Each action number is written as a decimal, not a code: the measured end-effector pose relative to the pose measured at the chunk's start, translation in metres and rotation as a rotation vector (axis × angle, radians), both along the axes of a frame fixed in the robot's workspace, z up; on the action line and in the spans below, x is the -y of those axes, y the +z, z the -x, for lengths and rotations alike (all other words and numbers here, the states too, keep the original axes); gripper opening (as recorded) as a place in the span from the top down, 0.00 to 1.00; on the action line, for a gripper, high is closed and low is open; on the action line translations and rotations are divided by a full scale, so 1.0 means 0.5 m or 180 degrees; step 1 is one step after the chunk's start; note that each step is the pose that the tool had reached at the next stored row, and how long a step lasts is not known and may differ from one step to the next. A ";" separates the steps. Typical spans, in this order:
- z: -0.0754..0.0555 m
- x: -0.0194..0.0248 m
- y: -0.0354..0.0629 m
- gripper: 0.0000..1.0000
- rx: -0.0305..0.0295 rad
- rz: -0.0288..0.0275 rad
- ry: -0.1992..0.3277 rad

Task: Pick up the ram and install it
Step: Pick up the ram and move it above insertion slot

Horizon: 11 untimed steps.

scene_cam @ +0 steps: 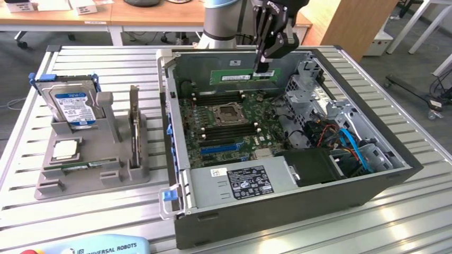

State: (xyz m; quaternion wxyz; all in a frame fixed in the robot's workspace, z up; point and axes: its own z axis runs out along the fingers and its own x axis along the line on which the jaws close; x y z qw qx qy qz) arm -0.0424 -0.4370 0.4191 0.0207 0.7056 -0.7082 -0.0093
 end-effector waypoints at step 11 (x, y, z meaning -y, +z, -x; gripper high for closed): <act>0.000 0.0001 -0.023 0.89 0.0000 -0.0040 0.0000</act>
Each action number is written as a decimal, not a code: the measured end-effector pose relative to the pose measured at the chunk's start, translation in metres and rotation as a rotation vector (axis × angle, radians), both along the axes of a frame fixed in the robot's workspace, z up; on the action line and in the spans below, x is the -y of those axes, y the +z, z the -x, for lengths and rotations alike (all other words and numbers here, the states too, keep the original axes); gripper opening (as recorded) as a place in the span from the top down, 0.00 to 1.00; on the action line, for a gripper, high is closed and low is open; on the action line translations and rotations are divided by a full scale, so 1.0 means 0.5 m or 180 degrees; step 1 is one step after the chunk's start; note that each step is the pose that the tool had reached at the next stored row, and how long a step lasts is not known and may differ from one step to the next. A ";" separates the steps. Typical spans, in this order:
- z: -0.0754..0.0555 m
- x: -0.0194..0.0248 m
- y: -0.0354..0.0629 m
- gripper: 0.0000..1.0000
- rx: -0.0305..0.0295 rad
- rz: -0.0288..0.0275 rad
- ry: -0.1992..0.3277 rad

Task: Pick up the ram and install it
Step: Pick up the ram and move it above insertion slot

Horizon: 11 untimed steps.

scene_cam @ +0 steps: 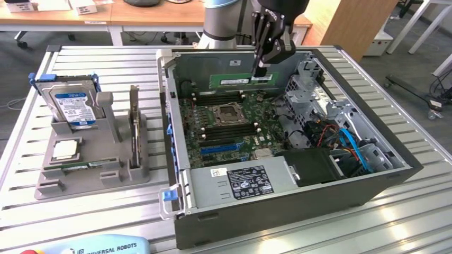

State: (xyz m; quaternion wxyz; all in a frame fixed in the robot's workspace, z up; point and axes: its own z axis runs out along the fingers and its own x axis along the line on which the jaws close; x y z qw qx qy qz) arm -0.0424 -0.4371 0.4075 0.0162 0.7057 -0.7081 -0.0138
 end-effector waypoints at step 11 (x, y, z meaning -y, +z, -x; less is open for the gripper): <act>0.000 0.0000 -0.017 0.89 0.0000 -0.0028 0.0000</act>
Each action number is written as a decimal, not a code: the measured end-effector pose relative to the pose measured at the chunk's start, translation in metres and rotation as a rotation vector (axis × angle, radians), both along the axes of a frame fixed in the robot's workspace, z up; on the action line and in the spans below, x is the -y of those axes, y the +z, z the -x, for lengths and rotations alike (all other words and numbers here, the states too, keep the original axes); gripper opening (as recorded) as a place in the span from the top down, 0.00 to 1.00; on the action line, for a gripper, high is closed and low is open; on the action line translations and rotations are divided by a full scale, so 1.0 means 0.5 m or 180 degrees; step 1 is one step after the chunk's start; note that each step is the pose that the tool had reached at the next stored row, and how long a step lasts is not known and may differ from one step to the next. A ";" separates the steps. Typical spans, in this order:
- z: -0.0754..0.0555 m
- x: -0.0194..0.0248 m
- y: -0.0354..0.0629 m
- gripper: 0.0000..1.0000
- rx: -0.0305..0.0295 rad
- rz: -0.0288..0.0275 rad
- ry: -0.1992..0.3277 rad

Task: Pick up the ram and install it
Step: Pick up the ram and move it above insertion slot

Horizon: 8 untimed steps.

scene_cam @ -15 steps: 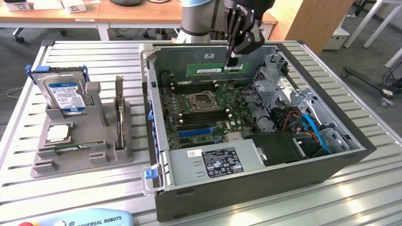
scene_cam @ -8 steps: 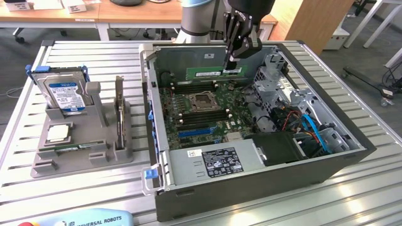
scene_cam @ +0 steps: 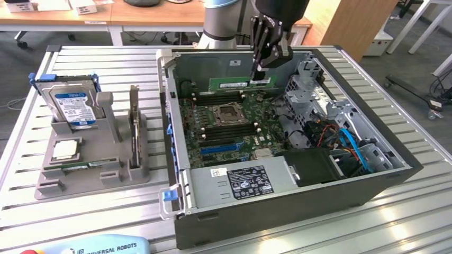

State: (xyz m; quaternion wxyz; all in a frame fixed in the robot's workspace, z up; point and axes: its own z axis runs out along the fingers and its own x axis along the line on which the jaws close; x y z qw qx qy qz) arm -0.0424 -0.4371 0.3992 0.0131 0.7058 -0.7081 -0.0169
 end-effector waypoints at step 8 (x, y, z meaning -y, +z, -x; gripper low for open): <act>0.000 -0.0133 -0.002 0.89 0.0000 -0.0001 0.0000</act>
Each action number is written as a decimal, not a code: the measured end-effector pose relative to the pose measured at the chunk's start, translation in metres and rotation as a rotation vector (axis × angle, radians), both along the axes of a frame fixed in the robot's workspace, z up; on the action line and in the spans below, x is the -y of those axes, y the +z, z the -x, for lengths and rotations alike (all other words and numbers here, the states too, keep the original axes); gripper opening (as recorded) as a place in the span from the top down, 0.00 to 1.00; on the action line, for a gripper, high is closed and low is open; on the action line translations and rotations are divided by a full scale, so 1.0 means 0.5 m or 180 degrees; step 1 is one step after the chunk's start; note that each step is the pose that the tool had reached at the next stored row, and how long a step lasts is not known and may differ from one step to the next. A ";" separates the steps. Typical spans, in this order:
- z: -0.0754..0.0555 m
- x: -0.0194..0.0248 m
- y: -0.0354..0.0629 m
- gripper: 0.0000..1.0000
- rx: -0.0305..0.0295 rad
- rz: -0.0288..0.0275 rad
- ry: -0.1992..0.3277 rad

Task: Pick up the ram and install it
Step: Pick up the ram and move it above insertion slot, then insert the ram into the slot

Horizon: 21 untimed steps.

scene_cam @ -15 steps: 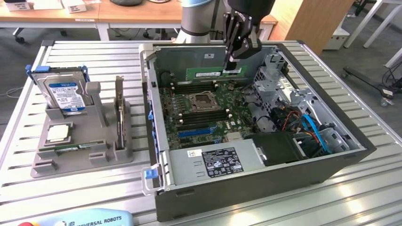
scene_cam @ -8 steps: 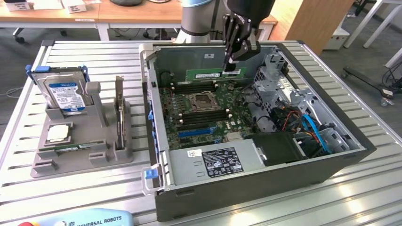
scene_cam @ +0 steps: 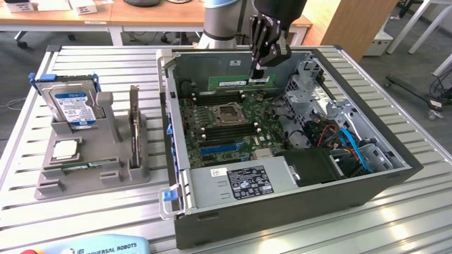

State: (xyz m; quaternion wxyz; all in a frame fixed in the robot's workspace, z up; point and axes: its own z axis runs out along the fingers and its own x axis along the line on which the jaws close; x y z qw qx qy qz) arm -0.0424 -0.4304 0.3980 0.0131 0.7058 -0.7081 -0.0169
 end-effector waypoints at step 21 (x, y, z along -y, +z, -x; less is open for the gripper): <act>0.000 -0.0144 -0.014 0.89 0.0000 -0.0001 0.0000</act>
